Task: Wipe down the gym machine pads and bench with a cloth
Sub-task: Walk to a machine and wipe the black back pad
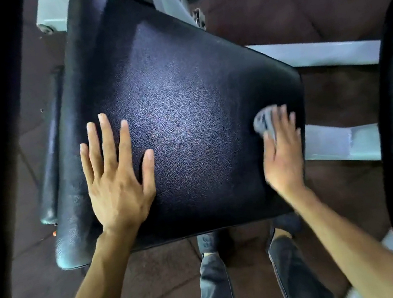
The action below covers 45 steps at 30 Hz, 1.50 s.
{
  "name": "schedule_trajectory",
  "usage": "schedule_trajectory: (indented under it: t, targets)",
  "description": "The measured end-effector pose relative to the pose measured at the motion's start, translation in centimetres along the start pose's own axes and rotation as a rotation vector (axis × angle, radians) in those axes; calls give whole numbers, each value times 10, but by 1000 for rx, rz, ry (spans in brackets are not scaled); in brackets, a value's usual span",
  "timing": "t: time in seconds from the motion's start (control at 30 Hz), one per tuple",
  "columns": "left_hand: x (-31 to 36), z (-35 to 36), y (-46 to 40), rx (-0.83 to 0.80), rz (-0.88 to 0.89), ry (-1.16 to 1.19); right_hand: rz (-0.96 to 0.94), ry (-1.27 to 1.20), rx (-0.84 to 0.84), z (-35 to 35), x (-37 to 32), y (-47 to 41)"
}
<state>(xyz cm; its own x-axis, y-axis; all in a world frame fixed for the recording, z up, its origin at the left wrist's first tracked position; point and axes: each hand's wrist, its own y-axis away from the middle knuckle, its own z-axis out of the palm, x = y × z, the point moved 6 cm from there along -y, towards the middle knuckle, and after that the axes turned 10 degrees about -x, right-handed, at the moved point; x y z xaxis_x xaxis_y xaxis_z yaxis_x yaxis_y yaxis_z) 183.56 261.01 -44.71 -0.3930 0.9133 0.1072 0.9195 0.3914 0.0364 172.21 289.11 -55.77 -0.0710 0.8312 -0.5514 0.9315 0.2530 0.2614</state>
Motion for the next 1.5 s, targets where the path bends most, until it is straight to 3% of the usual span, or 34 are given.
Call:
schedule_trajectory:
  t: [0.1,0.17,0.27,0.37,0.43,0.53,0.63,0.7,0.8,0.9,1.03,1.1,1.2,1.3,1.4,1.5]
  targets:
    - [0,2,0,1,-18,-33,183,-31,81,-16,-26,-80]
    - [0,2,0,2,-24,-35,24,49,77,-4,-71,-78]
    - [0,1,0,-7,-36,-29,-370,129,-75,28,-122,9]
    - [0,0,0,-12,-47,-24,-520,200,-201,41,-81,89]
    - [1,0,0,-11,-51,-34,-396,185,-158,32,-31,89]
    - [1,0,-1,-3,-52,-42,-59,26,-8,8,12,35]
    - [2,1,-1,-4,-50,-46,280,-157,140,-19,19,-58]
    - [2,1,-1,0,-56,-58,323,-133,178,-33,1,-111]
    - [3,1,-2,-3,-59,-60,7,32,116,-21,-73,-125]
    - [3,0,-1,-10,-63,-56,-312,109,-15,13,-127,-42]
    - [2,-1,-1,-13,-65,-39,-564,211,-230,39,-81,92]
    - [2,0,-1,-18,-70,-37,-426,213,-195,31,-28,95]
    - [3,0,-2,-14,-67,-56,29,-27,-21,4,25,34]
    - [4,2,-3,-26,-65,-75,303,-129,107,-15,17,-45]
    - [4,1,-3,-14,-63,-69,36,45,95,-3,-71,-69]
    - [3,-2,-2,3,-34,-24,-351,152,-48,30,-151,-4]
